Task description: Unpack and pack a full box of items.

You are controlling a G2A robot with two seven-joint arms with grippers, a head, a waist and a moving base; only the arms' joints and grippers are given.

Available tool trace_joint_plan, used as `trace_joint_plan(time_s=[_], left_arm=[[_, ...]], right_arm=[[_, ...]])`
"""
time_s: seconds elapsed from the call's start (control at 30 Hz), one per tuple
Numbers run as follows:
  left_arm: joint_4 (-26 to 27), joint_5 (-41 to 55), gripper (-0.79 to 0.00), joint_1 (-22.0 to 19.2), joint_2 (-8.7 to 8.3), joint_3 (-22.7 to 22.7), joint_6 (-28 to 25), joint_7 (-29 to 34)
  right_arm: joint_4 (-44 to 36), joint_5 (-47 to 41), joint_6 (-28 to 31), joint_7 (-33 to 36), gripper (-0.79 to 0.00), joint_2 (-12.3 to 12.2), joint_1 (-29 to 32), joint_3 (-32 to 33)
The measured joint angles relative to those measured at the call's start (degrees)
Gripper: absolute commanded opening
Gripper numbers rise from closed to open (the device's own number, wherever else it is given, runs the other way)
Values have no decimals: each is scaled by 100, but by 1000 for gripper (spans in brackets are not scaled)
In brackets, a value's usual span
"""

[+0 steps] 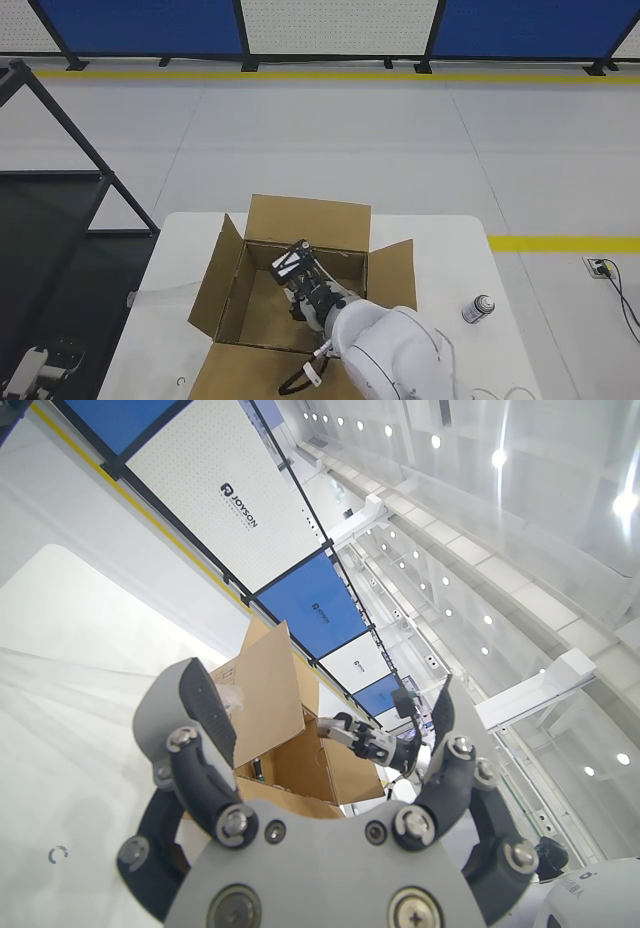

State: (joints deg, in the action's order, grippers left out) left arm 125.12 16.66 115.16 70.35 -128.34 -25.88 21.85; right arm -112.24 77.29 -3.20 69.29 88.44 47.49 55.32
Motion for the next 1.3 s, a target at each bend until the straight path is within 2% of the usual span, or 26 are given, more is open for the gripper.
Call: trace_joint_plan(time_s=[0.23, 0.47, 0.6, 0.9, 1.07, 1.3], left_arm=[[0, 0, 0, 0, 0, 0, 0, 0], [0, 0, 0, 0, 0, 0, 0, 0], [0, 0, 0, 0, 0, 0, 0, 0], [0, 0, 0, 0, 0, 0, 0, 0], [0, 0, 0, 0, 0, 0, 0, 0], [0, 0, 0, 0, 0, 0, 0, 0]], right_arm=[[-1424, 452, -57, 519, -785, -130, 461, 969], [-2256, 944, -86, 1039, -785, -222, 960, 1844], [-2240, 919, -117, 1112, -785, -254, 1173, 2324], [-2130, 461, -10, 1319, -785, -338, 2130, 3381], [-1528, -1, 93, 1109, -785, -368, 2387, 3651], [-363, 226, -96, 626, -785, -396, 2361, 3512]])
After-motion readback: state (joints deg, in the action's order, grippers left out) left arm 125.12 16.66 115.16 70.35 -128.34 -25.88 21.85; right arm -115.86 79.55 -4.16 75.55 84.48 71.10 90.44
